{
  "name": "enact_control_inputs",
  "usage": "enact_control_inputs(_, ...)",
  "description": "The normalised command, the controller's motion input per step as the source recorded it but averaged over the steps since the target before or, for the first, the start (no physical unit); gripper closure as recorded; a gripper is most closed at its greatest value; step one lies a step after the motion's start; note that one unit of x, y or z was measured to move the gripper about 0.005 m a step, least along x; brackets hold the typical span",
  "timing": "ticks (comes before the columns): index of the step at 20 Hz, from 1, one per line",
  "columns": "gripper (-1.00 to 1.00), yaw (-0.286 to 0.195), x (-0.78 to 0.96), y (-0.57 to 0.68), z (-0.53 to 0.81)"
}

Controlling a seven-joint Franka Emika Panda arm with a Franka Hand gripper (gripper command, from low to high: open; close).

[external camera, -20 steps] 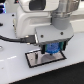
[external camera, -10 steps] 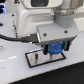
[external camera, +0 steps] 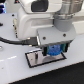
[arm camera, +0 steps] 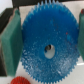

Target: Insert the blue gear onto the right peg, followed by the red gear

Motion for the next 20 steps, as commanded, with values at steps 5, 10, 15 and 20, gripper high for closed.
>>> enact_control_inputs(5,1.0,0.0,0.07,0.03,0.33)
enact_control_inputs(10,1.0,0.0,0.02,-0.07,0.23)
enact_control_inputs(15,1.0,0.0,0.05,-0.06,-0.03)
enact_control_inputs(20,1.0,0.0,0.13,-0.05,-0.18)
